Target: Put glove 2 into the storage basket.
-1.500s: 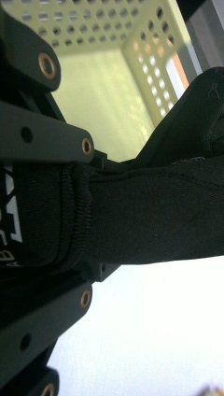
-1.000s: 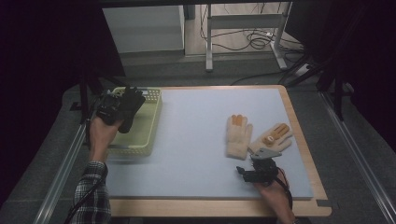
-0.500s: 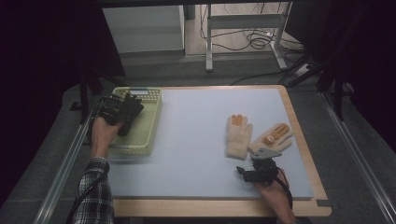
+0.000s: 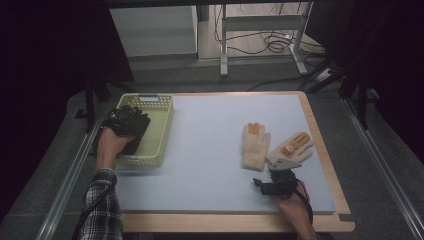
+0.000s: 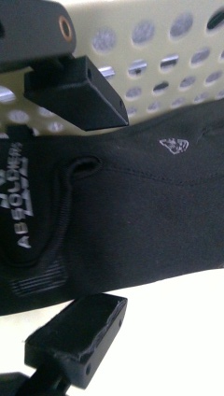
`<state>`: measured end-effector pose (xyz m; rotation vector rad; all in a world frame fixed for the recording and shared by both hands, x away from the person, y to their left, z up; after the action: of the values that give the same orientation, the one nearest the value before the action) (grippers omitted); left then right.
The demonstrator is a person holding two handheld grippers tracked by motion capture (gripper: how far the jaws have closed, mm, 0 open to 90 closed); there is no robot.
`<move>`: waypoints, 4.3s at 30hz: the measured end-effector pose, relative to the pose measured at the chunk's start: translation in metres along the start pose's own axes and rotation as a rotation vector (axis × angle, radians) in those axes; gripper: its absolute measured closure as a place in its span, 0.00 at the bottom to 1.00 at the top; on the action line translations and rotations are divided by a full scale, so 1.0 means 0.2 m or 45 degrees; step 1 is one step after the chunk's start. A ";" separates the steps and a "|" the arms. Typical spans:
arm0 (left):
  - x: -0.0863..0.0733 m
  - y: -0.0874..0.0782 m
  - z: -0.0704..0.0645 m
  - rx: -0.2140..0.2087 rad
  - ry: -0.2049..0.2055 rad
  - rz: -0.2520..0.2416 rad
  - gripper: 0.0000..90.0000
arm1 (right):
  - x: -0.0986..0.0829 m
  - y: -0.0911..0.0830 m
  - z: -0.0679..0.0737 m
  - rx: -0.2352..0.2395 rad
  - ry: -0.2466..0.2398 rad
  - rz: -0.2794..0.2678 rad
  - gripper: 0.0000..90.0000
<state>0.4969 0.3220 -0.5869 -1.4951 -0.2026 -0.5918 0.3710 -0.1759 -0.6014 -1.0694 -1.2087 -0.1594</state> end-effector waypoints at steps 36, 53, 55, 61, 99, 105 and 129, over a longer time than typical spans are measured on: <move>0.04 -0.47 -0.34 -0.251 0.135 -0.538 0.01 | 0.00 0.00 0.00 -0.001 -0.005 0.001 0.26; -0.02 -0.57 -0.80 -0.438 0.323 -0.647 0.01 | 0.00 0.00 0.00 0.000 -0.005 0.006 0.26; -0.03 -0.57 -0.83 -0.450 0.333 -0.655 0.01 | 0.00 0.00 0.00 0.000 -0.005 0.006 0.26; -0.13 -0.56 -1.04 -0.519 0.409 -0.683 0.01 | 0.00 0.00 0.00 -0.001 -0.005 0.006 0.26; -0.46 -0.17 -1.17 -0.516 0.356 -0.513 0.03 | 0.01 -0.02 0.02 0.040 0.038 -0.003 0.32; -0.46 -0.17 -1.17 -0.516 0.356 -0.513 0.03 | 0.07 -0.05 0.04 0.068 0.033 -0.025 0.42; -0.46 -0.17 -1.17 -0.517 0.357 -0.513 0.03 | 0.38 0.38 -0.29 -0.039 0.000 0.084 0.23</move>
<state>0.3490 0.1182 -0.6226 -1.7504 -0.1723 -1.2143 0.4867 -0.1462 -0.5820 -1.1345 -1.1727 -0.1275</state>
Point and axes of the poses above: each handheld gripper's, and its own axes: y roughly forward along the jaws, x roughly out of its top, z roughly to its left, the point moved 10 cm from there along y, roughly forward along the jaws, and after that the axes turned 7 degrees about -z, right-handed, at the moved point
